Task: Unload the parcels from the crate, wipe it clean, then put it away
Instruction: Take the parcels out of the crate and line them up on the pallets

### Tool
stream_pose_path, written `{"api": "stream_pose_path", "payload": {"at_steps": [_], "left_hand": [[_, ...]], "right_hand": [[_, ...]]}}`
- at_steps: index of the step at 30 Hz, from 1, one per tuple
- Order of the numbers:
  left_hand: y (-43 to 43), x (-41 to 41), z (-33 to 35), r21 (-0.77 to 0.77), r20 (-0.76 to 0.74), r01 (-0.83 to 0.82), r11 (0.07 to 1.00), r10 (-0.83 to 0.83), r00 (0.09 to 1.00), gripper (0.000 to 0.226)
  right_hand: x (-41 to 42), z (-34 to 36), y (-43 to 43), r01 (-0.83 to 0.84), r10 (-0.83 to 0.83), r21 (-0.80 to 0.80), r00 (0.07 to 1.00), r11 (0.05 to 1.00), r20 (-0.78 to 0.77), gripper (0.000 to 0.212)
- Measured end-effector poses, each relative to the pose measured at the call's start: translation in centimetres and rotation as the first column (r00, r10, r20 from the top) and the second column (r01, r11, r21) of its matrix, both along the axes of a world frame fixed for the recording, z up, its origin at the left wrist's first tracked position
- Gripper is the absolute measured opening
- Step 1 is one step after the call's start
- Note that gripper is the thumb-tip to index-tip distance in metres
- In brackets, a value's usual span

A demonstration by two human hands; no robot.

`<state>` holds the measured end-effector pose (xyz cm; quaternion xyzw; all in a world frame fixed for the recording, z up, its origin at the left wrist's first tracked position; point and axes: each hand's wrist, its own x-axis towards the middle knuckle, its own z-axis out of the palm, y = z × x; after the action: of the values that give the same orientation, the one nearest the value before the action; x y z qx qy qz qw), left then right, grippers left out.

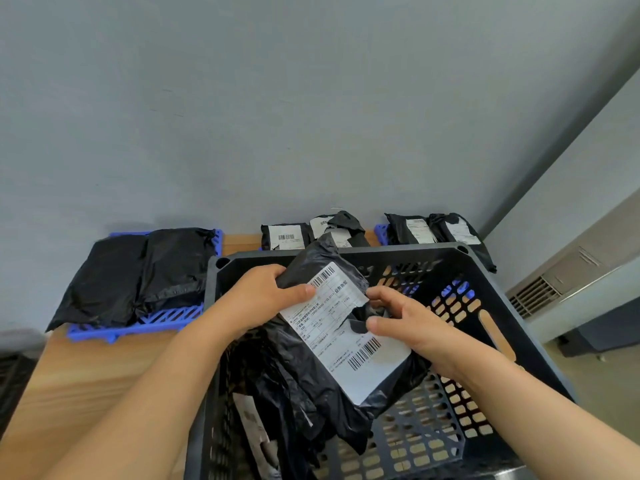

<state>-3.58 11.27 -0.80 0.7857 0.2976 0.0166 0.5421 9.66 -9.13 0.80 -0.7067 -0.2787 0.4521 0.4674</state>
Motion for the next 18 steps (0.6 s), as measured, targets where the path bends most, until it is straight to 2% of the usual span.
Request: {"api": "stream_pose_path", "payload": {"at_steps": [6, 9, 12, 14, 16, 18], "left_hand": [[0.8, 0.3, 1.0, -0.044, 0.037, -0.007, 0.999, 0.008, 0.999, 0.015], [1.4, 0.8, 1.8, -0.153, 0.074, -0.004, 0.988, 0.016, 0.997, 0.009], [2.1, 1.4, 2.7, -0.213, 0.095, -0.012, 0.977, 0.033, 0.995, 0.014], [3.2, 2.2, 3.0, -0.272, 0.175, -0.076, 0.959, 0.127, 0.976, 0.029], [4.6, 3.1, 3.0, -0.328, 0.278, -0.198, 0.924, 0.294, 0.914, 0.042], [6.1, 4.2, 3.0, -0.335, 0.312, -0.319, 0.887, 0.424, 0.85, 0.034]], "right_hand": [[1.7, 1.1, 1.7, -0.023, 0.03, -0.093, 0.997, 0.995, 0.072, 0.024], [2.6, 1.8, 3.2, -0.129, 0.14, -0.127, 0.986, 0.984, 0.087, 0.019], [3.8, 2.9, 5.0, -0.233, 0.251, -0.148, 0.961, 0.961, 0.116, 0.025], [4.9, 3.8, 6.4, -0.252, 0.272, -0.151, 0.953, 0.956, 0.131, 0.025], [6.2, 4.6, 8.1, -0.211, 0.227, -0.113, 0.963, 0.971, 0.148, 0.023], [7.8, 5.2, 10.0, -0.145, 0.153, -0.056, 0.976, 0.988, 0.157, 0.021]]}}
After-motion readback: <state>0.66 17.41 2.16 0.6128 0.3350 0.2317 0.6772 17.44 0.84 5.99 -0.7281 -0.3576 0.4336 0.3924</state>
